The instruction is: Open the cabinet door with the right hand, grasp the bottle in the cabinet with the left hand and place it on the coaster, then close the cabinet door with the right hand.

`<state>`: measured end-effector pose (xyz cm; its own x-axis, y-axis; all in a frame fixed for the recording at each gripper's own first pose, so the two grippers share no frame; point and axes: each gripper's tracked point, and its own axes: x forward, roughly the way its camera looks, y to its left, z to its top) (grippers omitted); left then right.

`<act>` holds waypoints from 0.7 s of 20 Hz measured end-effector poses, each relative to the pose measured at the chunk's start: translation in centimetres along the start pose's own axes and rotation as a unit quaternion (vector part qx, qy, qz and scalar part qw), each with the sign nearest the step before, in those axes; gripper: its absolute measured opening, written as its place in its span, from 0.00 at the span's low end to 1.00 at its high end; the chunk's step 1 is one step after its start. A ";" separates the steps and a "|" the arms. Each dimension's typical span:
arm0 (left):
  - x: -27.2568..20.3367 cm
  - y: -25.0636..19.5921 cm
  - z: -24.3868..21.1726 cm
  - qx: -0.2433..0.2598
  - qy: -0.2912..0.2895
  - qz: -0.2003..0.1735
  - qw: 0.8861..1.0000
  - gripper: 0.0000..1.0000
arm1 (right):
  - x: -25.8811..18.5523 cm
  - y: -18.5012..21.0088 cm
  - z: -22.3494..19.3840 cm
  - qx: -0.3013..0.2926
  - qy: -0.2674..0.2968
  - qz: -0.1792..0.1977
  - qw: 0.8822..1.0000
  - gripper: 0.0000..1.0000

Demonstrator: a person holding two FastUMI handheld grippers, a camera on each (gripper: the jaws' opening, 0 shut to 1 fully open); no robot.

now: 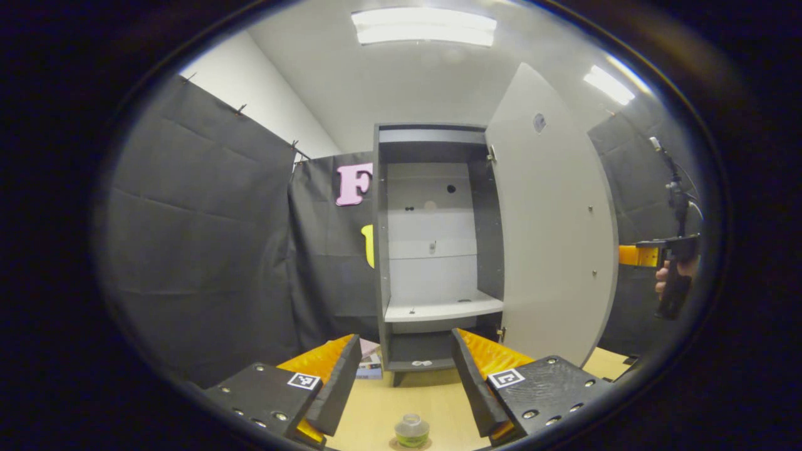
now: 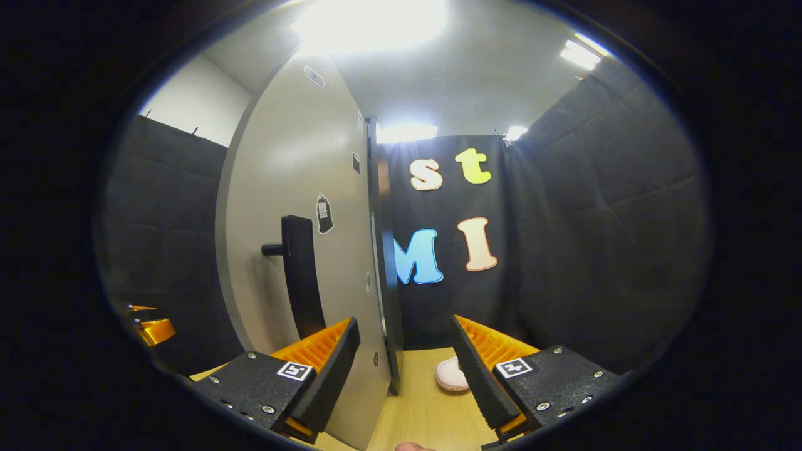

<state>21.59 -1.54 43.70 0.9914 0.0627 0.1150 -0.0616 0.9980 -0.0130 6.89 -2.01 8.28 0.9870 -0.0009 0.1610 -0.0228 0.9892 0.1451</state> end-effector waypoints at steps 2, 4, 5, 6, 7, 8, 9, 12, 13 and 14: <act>0.6 1.8 0.0 -0.007 -0.003 0.001 1.000 0.81 | 0.9 1.2 0.3 0.010 -0.003 -0.001 1.000 0.91; 1.5 3.5 -0.1 -0.016 -0.009 -0.005 1.000 0.89 | 1.5 2.9 0.9 0.011 -0.012 0.000 1.000 0.87; 1.8 4.7 -0.1 -0.015 -0.010 -0.002 1.000 0.92 | 1.5 3.9 1.0 0.007 -0.014 0.001 1.000 0.91; 2.2 5.7 -0.3 -0.014 -0.011 -0.003 1.000 0.96 | 1.6 5.0 1.1 0.002 -0.016 0.001 1.000 0.91; 2.6 6.6 -0.5 -0.015 -0.010 -0.004 1.000 0.92 | 1.4 6.2 0.9 -0.002 -0.018 0.003 1.000 0.91; 3.0 7.5 -0.8 -0.018 -0.009 -0.006 1.000 0.96 | 1.4 7.3 0.9 -0.004 -0.021 0.005 1.000 0.91; 3.5 8.3 -1.1 -0.023 -0.009 -0.009 1.000 0.92 | 1.5 8.5 0.8 -0.004 -0.023 0.006 1.000 0.91; 3.8 10.8 -1.4 -0.030 -0.008 -0.014 0.999 0.92 | 2.4 11.7 0.4 -0.001 -0.030 0.010 1.000 0.91; 3.8 11.3 -1.4 -0.028 -0.007 -0.018 0.999 0.92 | 2.9 12.8 0.2 0.000 -0.031 0.012 0.999 0.91; 3.7 12.1 -1.5 -0.020 -0.004 -0.016 1.000 0.92 | 3.2 13.8 0.0 0.001 -0.032 0.014 0.999 0.87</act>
<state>24.72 10.79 42.50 0.9918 0.0303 0.1245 -0.0244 0.9985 -0.0489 9.77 11.67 10.84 0.9737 0.0172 0.2272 -0.0506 0.9886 0.1418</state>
